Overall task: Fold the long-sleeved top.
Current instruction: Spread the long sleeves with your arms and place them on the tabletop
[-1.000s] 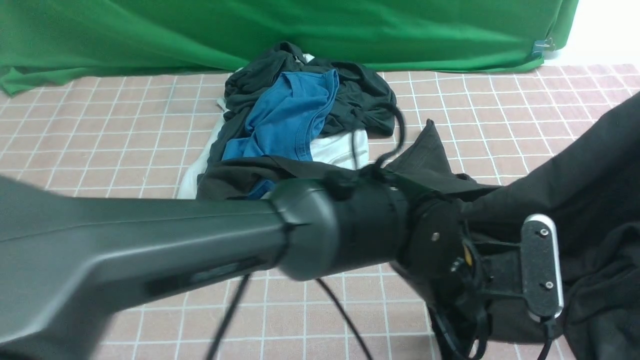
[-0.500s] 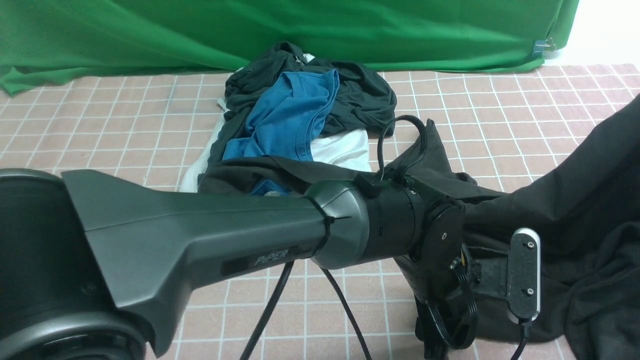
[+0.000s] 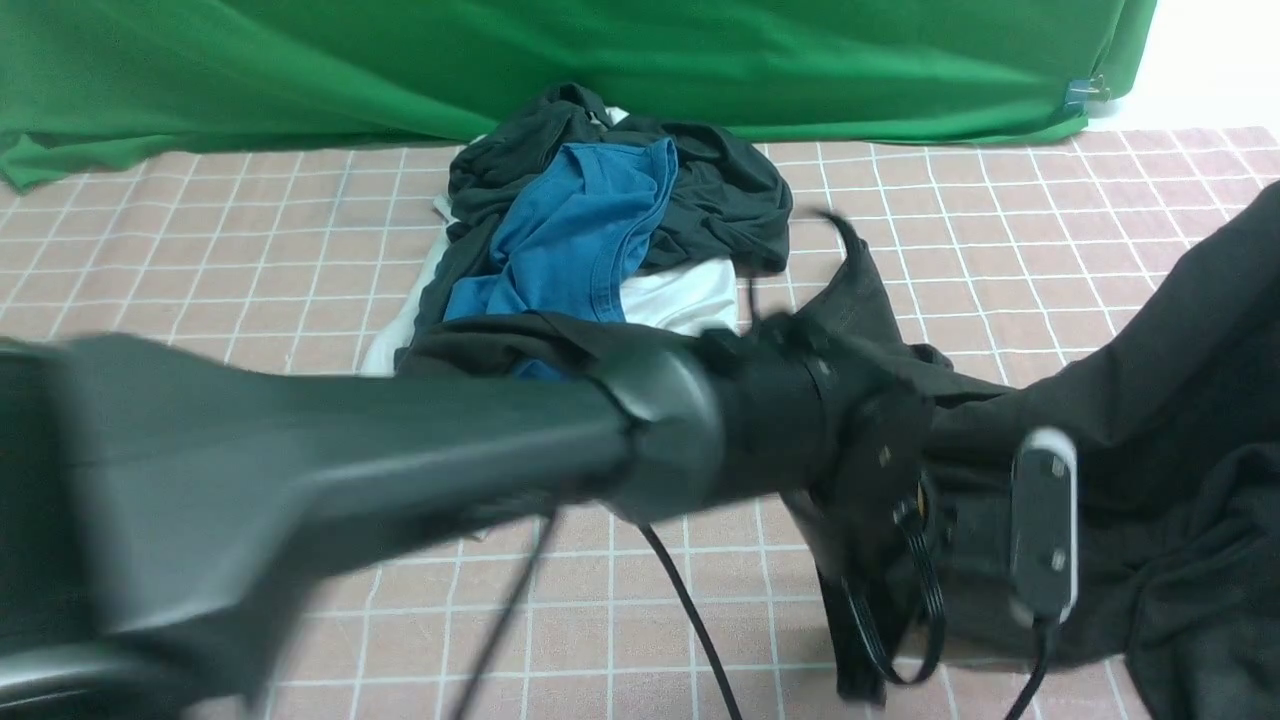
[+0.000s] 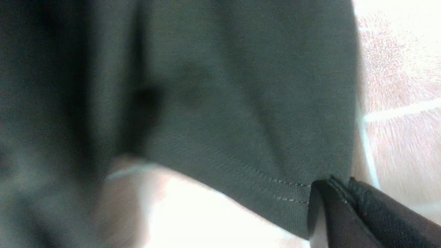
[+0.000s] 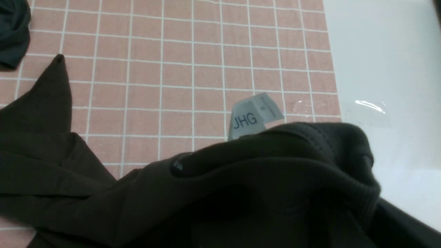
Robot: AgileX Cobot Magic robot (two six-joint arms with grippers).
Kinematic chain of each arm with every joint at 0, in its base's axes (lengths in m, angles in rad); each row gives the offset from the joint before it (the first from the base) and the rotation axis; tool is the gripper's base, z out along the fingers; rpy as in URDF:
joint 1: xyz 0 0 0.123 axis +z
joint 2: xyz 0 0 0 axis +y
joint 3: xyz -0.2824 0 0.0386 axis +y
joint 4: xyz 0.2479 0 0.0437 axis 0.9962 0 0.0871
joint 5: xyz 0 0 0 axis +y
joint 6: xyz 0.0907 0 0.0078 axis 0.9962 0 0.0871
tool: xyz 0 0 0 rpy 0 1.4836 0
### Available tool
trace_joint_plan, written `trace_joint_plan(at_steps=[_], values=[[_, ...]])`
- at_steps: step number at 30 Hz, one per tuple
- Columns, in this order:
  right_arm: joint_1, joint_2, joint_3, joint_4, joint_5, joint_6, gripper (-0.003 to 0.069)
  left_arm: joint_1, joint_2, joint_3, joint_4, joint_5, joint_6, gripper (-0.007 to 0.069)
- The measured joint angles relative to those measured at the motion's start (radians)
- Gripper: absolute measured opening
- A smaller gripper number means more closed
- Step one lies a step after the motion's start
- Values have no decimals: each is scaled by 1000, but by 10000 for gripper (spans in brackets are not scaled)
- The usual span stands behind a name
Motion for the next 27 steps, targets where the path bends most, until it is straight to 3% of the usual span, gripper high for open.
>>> trace_joint_plan(at_steps=[6, 9, 11, 18, 21, 25, 27], values=[[0, -19, 0, 1, 6, -1, 76, 44, -255, 0, 198, 84, -185, 32], [0, -36, 0, 6, 14, -1, 76, 143, -437, 0, 263, 203, -285, 32], [0, -41, 0, 14, 16, -1, 76, 191, -500, 0, 269, 244, -298, 32], [0, -50, 0, 96, 5, -27, 76, 501, -816, 0, 281, 328, -318, 32], [0, -50, 0, 101, -5, -27, 76, 567, -907, 0, 303, 330, -318, 32], [0, -50, -5, 101, -10, -27, 76, 580, -986, 0, 375, 325, -326, 32], [0, -51, -25, 105, -4, -27, 76, 582, -1021, 0, 476, 306, -392, 32]])
